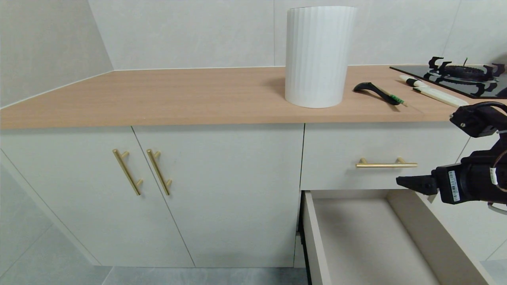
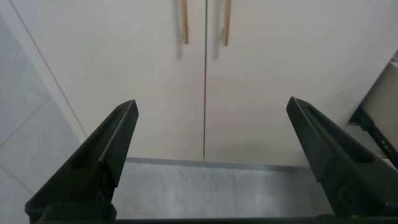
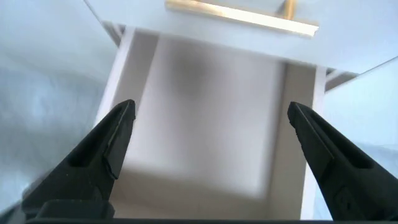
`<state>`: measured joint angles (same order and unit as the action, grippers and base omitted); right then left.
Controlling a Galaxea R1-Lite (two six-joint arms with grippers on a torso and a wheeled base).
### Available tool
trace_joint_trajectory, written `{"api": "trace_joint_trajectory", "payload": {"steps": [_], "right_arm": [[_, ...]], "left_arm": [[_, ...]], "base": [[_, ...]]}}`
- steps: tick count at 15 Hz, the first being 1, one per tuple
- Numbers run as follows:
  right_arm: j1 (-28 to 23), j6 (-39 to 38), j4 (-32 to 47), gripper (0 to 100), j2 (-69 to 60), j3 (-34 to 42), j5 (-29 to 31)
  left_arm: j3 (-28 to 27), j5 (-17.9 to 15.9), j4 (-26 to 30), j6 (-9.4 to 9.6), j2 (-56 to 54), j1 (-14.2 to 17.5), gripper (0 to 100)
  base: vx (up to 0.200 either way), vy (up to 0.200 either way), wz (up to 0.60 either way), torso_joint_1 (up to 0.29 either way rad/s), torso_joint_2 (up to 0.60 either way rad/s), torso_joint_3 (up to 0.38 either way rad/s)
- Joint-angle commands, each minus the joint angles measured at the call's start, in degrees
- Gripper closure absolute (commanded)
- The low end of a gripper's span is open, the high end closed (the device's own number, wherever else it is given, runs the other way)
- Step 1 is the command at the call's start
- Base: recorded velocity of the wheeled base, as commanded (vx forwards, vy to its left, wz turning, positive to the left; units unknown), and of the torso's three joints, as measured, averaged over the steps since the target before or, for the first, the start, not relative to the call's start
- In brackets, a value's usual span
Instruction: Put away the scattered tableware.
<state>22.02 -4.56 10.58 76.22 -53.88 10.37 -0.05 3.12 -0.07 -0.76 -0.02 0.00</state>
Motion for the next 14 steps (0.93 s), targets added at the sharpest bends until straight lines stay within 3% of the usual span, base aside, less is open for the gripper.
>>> {"api": "trace_joint_trajectory", "payload": {"steps": [1,5,14], "right_arm": [[-0.1,0.0,-0.4,0,-0.8,-0.3,-0.2],[0.0,0.0,-0.6,0,-1.5,-0.2,-0.1],[-0.1,0.0,-2.4,0,-1.2,-0.1,-0.2]], "left_arm": [[0.0,0.0,0.0,-0.04,0.0,0.0,0],[0.0,0.0,0.0,-0.04,0.0,0.0,0],[0.0,0.0,0.0,-0.04,0.0,0.0,0]], "base": [[0.0,0.0,0.0,0.0,0.0,0.0],[0.0,0.0,0.0,0.015,-0.17,-0.242],[0.0,0.0,0.0,0.104,-0.48,-0.338]]}}
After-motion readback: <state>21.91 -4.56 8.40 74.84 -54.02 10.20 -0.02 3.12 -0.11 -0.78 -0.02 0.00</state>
